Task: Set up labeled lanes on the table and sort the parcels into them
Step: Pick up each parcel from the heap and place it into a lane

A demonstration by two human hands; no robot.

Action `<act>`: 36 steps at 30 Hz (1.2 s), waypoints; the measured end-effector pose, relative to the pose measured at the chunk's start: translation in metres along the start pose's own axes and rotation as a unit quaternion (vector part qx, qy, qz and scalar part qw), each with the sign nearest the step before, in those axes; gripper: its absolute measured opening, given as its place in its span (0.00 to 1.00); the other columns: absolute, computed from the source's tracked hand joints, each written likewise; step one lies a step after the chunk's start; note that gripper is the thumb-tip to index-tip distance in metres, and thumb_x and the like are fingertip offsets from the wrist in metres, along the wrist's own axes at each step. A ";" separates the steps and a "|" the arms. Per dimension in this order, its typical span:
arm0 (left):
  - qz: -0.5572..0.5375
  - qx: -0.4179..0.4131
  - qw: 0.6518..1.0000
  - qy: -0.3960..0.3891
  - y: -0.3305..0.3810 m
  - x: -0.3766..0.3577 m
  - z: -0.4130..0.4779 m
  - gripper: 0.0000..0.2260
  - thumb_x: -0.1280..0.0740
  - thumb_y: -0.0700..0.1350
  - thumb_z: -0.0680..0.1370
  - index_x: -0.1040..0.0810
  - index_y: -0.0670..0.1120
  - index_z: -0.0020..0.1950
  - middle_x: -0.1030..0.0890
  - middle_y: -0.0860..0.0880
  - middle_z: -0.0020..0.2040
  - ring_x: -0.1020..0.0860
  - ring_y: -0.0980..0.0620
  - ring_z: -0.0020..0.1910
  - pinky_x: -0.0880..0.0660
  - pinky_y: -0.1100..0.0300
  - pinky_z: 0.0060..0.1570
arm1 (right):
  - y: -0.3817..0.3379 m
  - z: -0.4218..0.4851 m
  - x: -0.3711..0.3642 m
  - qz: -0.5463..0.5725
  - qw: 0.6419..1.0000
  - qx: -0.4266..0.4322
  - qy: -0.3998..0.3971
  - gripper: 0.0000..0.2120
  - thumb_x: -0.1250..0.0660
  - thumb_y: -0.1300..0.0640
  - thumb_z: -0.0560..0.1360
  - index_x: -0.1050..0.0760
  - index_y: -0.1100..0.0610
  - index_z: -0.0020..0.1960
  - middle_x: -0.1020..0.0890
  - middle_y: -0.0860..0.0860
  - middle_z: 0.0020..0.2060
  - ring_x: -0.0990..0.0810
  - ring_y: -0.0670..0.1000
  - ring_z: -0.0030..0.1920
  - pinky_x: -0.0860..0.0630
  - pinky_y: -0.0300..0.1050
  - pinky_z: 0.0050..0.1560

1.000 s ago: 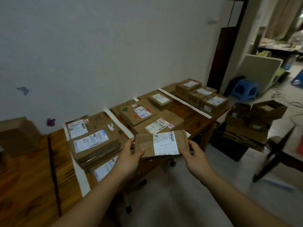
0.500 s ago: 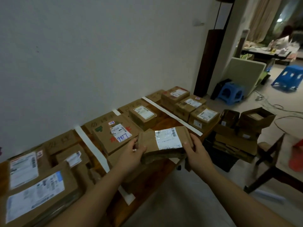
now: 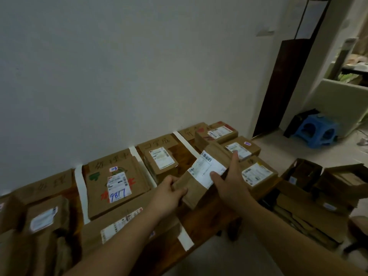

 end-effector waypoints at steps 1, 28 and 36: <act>-0.001 -0.002 1.000 0.017 0.007 -0.004 0.005 0.05 0.36 0.47 0.78 0.29 0.52 0.53 0.22 0.50 0.53 0.21 0.51 0.50 0.21 0.50 0.52 | -0.004 0.007 -0.005 -0.013 1.000 0.022 -0.017 0.43 0.36 0.53 0.78 0.67 0.48 0.77 0.52 0.49 0.78 0.48 0.54 0.77 0.45 0.54 0.73; 0.391 0.093 0.915 0.029 -0.068 0.037 0.207 0.34 0.38 0.54 0.78 0.55 0.59 0.77 0.60 0.51 0.78 0.62 0.45 0.76 0.54 0.42 0.73 | 0.043 0.192 -0.133 -0.327 0.877 0.203 -0.288 0.27 0.42 0.56 0.81 0.47 0.48 0.77 0.47 0.49 0.77 0.39 0.49 0.74 0.36 0.45 0.72; 0.438 0.149 0.887 0.004 -0.100 0.027 0.218 0.30 0.39 0.51 0.78 0.50 0.58 0.77 0.58 0.53 0.78 0.64 0.44 0.76 0.50 0.41 0.74 | 0.095 0.241 -0.168 -0.308 0.853 0.185 -0.380 0.32 0.38 0.64 0.77 0.45 0.47 0.76 0.42 0.47 0.76 0.34 0.50 0.71 0.33 0.46 0.69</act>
Point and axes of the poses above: each hand's wrist, its own z-axis towards the middle knuckle, its own x-axis out of the back of the hand, y = z × x, the point moved 9 cm from there along z, towards the middle knuckle
